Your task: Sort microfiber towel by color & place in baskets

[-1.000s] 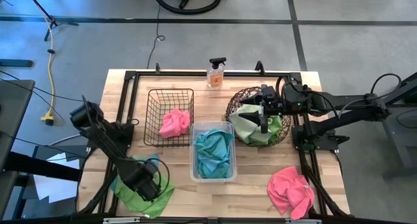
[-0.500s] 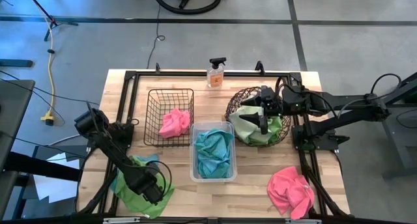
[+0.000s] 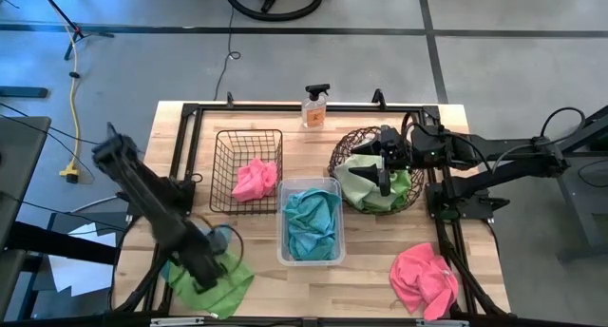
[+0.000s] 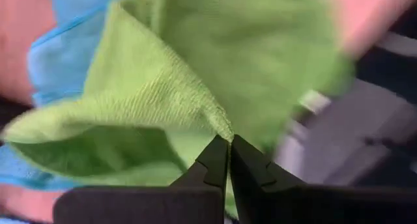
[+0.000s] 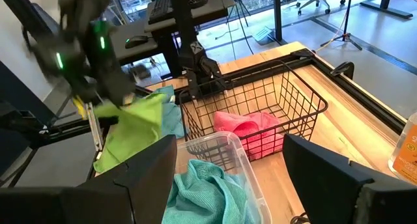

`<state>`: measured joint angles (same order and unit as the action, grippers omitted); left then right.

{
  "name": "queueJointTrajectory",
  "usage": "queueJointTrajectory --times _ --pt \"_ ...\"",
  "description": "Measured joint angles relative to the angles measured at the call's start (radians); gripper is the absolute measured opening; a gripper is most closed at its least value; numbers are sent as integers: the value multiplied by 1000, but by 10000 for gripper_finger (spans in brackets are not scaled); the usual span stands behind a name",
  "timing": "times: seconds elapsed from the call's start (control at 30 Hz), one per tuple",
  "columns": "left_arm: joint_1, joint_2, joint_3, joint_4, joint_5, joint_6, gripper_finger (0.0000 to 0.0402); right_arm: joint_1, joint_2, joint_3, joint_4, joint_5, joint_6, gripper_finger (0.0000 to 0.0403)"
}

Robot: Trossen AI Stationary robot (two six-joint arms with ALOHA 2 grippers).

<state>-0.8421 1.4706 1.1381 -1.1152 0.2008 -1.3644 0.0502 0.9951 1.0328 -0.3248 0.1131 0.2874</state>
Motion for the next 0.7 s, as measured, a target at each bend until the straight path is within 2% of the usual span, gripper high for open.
queueJointTrajectory --times 0.1,0.17,0.27,0.37,0.5,0.7 --pt "0 -154 53 10 -8 48 1 0 0 0 0 0 0 277" --pt "0 -246 94 10 -49 57 1 0 0 0 0 0 0 277" --pt "0 -365 156 11 -175 35 0 0 0 0 0 0 0 277" --pt "0 -456 221 12 -353 24 0 0 0 0 0 0 3 277" --pt "0 -513 316 13 -589 113 0 0 0 0 2 0 23 277" --pt "35 -504 481 15 -771 400 0 0 0 0 80 -27 55 277"
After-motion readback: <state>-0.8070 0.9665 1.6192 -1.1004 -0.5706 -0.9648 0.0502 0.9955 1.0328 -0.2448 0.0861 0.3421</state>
